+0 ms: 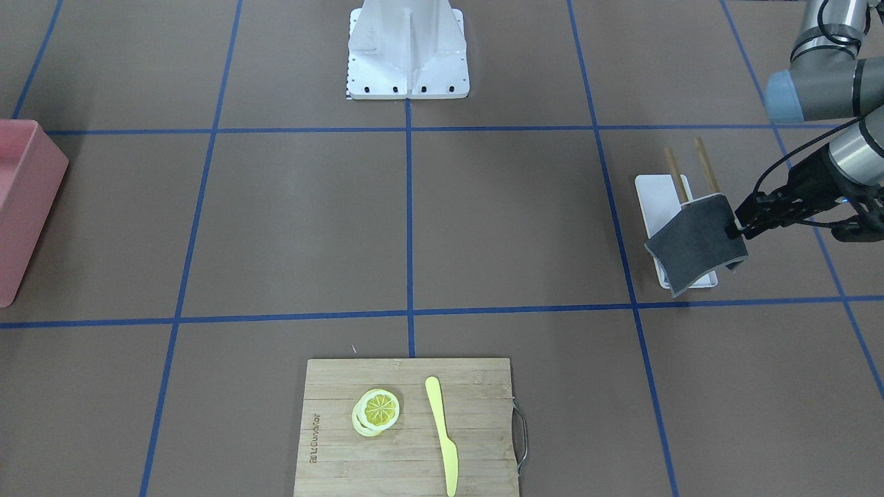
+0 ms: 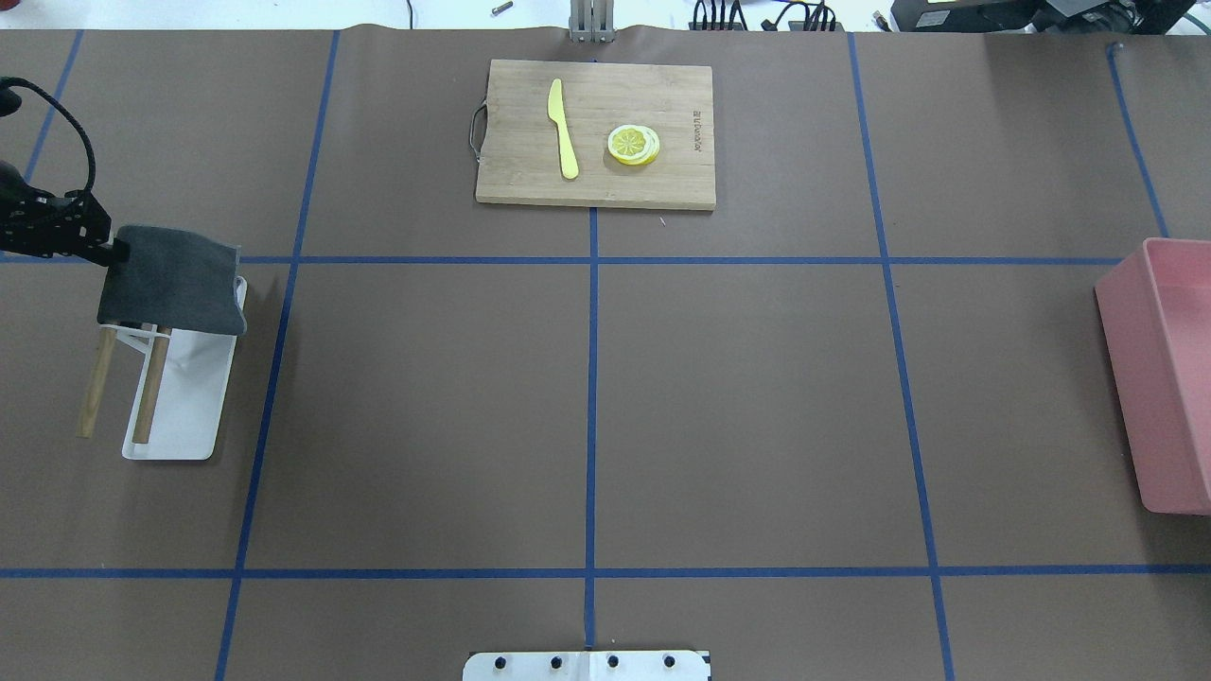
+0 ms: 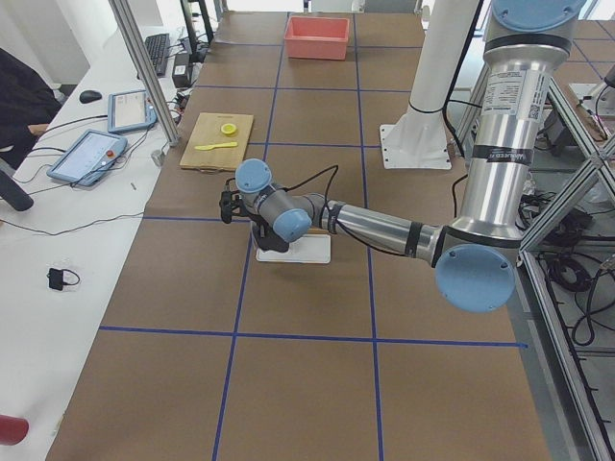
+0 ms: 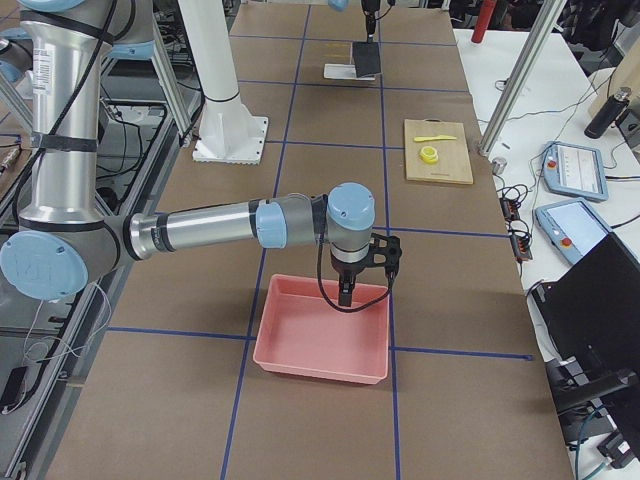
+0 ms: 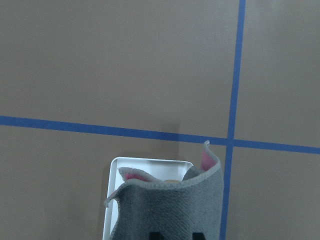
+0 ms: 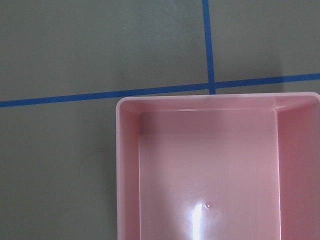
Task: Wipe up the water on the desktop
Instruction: 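Lower the left gripper onto the grey cloth on the white rack and grasp it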
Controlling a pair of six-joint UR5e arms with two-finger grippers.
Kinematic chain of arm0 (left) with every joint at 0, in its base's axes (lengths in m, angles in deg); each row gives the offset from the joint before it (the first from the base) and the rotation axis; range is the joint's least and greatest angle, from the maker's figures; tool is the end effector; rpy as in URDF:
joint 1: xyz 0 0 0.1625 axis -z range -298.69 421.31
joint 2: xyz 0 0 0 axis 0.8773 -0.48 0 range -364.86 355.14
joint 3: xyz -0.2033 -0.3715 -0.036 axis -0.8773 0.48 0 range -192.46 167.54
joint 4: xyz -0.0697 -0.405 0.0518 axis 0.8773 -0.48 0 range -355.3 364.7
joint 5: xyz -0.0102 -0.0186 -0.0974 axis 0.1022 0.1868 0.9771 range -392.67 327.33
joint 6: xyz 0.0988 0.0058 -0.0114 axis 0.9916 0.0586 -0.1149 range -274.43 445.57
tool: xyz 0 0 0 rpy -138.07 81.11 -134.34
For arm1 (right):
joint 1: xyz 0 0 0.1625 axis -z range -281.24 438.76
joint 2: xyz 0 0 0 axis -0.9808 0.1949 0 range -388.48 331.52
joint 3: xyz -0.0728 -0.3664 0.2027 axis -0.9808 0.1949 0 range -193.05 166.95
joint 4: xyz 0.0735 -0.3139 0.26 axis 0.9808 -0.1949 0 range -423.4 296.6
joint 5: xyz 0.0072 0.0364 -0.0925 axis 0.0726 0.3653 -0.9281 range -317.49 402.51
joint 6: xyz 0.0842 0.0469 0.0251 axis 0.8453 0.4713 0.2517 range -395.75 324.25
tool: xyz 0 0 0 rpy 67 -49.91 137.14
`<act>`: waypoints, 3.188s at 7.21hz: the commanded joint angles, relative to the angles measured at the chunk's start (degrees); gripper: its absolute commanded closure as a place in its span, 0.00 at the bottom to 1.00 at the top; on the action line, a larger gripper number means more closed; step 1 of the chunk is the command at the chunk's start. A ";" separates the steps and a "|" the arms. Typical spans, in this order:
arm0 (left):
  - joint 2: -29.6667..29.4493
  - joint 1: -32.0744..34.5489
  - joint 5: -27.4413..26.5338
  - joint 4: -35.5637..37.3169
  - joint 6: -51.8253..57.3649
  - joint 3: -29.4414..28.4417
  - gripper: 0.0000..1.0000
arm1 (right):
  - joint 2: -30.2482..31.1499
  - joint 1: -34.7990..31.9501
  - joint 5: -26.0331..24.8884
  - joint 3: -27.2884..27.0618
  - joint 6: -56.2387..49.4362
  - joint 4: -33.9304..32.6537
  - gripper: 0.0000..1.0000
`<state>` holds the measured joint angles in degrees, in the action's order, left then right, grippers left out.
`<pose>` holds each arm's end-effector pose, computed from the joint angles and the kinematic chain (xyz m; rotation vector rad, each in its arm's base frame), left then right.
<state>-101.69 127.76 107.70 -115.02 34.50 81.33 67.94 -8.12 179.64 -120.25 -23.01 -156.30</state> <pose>0.1693 -0.5296 0.4963 0.0125 1.0638 -0.1249 0.0359 -0.4482 0.5650 0.0151 -0.8316 0.1016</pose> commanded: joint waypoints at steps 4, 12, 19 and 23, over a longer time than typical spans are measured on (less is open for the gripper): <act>0.41 0.09 3.95 0.09 0.09 0.08 0.83 | -0.26 0.13 0.86 0.06 0.36 0.00 0.00; 0.41 0.00 3.68 0.27 0.27 -0.72 0.44 | -0.18 0.22 1.47 0.06 0.97 0.00 0.00; 0.06 0.00 3.51 0.09 0.27 -1.59 0.64 | -0.18 0.31 1.82 -0.03 0.97 0.00 0.00; 0.59 0.17 3.95 0.18 0.18 -0.81 1.00 | -1.31 0.31 2.52 -0.73 0.97 -2.44 0.00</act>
<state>-101.29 127.80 111.60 -114.90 34.69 80.28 67.43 -7.82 181.87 -120.62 -22.04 -156.86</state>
